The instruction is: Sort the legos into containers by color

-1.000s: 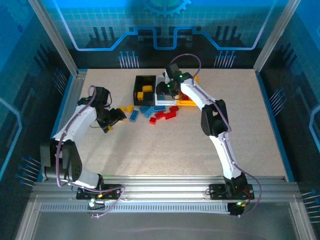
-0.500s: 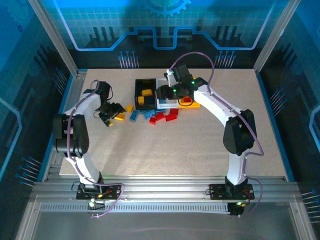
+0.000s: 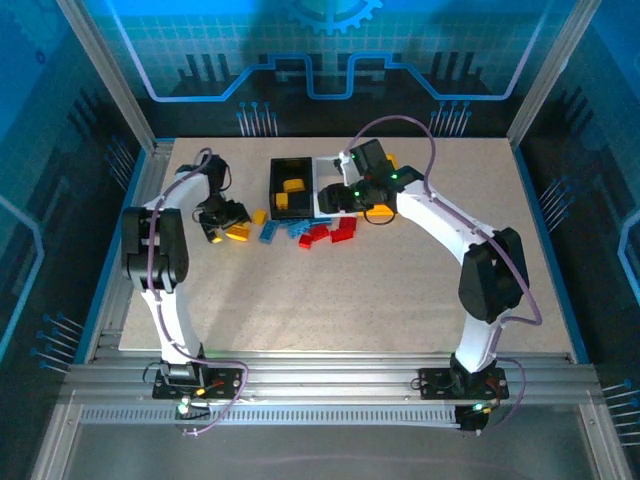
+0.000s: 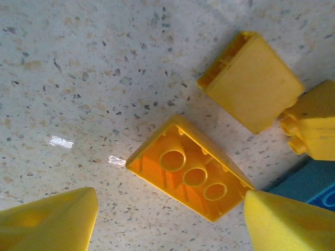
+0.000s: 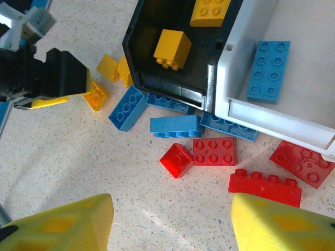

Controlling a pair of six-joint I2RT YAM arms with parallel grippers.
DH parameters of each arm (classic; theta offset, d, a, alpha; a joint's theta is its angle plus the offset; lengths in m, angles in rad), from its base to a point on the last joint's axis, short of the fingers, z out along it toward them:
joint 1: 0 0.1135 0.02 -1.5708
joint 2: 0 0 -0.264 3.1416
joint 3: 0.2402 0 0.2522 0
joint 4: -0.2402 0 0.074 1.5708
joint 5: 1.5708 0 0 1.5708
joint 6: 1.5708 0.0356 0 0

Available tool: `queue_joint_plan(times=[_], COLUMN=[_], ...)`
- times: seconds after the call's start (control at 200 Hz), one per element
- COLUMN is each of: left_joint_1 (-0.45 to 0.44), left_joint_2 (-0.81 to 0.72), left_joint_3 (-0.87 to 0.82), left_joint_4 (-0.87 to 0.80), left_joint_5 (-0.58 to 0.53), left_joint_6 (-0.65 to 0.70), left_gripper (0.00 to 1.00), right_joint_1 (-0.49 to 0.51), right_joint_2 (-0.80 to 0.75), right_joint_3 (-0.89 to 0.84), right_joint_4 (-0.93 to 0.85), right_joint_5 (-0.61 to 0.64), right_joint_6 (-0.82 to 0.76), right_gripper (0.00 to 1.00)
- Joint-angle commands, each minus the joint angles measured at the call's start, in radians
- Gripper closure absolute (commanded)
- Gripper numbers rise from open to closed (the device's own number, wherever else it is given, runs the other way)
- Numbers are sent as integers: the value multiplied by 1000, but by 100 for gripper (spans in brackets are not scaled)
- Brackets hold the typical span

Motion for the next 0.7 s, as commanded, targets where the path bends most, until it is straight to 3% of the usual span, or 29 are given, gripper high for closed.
queue_joint_plan(times=[0.0,0.28,0.485,0.58,0.695], left_joint_1=[-6,-25,-27,-27,-26], left_joint_2=[27,29,14,9,4], left_joint_3=[11,-33,-65,-71,-65], left_joint_4=[-28,-1,5,6,5], left_joint_5=[-9,-3,-2,-12,-15], left_joint_6=[22,3,-1,0,-1], left_gripper=[26,31,45,45,33], right_joint_1=[1,1,-1,-1,-2], right_joint_2=[-25,-14,-15,-15,-18], right_joint_3=[2,9,-12,-21,-28], right_joint_4=[1,-9,-4,-5,-12], right_joint_5=[-23,-30,-33,-37,-42], right_joint_6=[-11,-14,-16,-17,-24], right_gripper=[37,37,38,38,38])
